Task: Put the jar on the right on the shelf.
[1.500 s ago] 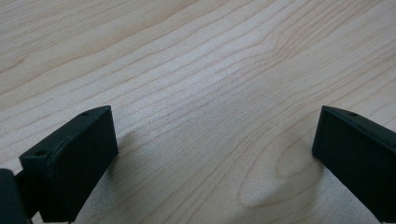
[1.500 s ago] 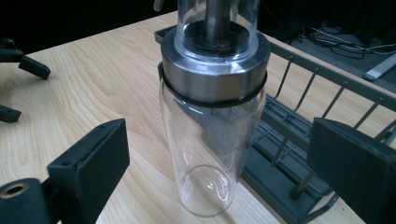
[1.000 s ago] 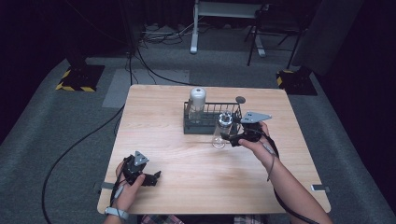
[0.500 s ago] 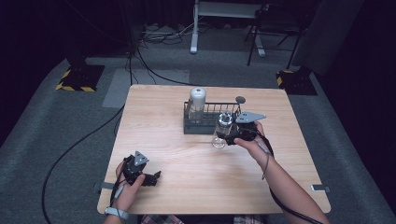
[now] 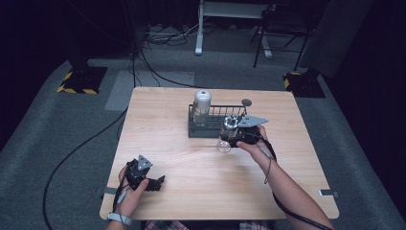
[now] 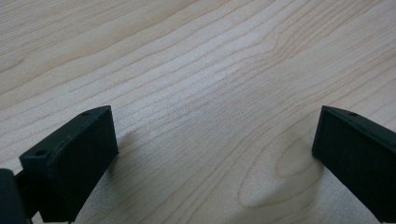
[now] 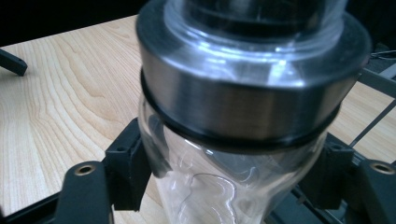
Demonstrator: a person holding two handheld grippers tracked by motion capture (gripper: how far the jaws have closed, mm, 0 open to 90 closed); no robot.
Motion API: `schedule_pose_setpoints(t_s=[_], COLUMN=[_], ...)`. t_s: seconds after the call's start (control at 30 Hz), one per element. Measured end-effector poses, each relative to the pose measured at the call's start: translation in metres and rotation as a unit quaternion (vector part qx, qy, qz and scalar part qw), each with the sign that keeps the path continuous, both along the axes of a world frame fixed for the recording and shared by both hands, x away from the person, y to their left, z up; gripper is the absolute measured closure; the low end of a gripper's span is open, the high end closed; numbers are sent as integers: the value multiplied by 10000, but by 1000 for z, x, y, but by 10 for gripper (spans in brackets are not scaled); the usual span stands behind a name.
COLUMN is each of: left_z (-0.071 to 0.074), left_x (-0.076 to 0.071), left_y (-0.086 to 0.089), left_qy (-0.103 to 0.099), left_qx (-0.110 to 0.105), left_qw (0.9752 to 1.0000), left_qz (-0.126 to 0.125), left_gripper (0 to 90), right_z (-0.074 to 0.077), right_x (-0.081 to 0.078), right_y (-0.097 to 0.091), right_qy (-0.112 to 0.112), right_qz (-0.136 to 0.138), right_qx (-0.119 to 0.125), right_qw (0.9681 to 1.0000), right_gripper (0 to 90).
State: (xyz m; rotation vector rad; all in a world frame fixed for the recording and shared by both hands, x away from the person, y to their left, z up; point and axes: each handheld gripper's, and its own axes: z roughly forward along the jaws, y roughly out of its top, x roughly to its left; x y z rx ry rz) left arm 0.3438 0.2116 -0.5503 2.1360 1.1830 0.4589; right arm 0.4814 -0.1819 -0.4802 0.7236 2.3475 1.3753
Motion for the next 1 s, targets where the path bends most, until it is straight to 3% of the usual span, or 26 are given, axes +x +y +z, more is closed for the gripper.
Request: schedule_pose_setpoints(t_s=[0.1, 0.47, 1.0], left_z=[0, 0, 0], left_x=[0, 0, 0], left_y=[0, 0, 0], left_qy=[3, 3, -3], left_qx=[1, 1, 3], left_qw=[10000, 10000, 10000], left_qz=[1, 2, 2], left_gripper=[0, 0, 0], right_z=[-2, -3, 36], right_x=[2, 0, -6], right_y=[0, 1, -1], right_qy=[58, -66, -216], right_qz=[-4, 8, 66], right_qx=[87, 58, 150], right_qw=[9999, 10000, 9996], right_gripper=[308, 315, 316])
